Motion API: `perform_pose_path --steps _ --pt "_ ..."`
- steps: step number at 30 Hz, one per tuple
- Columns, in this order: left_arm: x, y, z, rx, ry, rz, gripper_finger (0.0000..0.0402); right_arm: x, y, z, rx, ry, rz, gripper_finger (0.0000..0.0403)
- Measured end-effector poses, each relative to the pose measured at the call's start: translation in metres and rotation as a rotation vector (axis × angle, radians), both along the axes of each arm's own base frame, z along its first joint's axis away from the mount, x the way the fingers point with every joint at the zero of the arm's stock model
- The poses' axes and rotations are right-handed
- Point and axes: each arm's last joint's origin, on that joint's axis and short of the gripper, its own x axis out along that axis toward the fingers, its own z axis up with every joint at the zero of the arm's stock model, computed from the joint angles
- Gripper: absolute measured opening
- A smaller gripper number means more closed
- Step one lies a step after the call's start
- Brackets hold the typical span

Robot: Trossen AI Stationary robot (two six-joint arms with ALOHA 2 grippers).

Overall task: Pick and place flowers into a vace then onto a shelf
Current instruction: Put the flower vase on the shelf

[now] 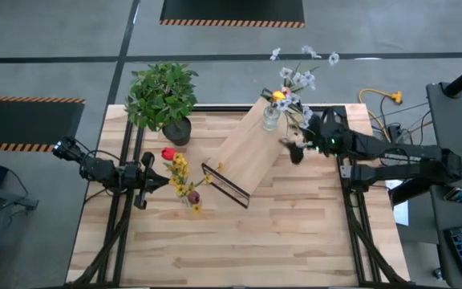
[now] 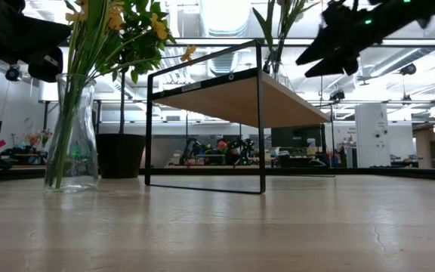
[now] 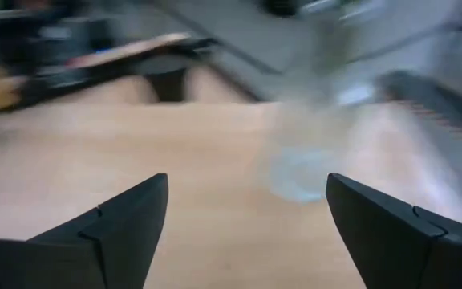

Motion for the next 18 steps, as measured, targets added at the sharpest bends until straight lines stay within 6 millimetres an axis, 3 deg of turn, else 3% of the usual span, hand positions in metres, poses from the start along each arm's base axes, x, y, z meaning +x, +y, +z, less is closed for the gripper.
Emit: perform_pose_path --steps 7,18 --pt "0.000 0.000 0.000 0.000 0.000 0.000 0.0000 -0.009 0.046 -0.032 0.003 -0.052 0.232 0.0325" --pt "0.000 0.000 0.000 -0.001 -0.001 0.000 0.0000 -0.039 0.087 -0.046 -0.057 -0.235 0.504 0.0325"
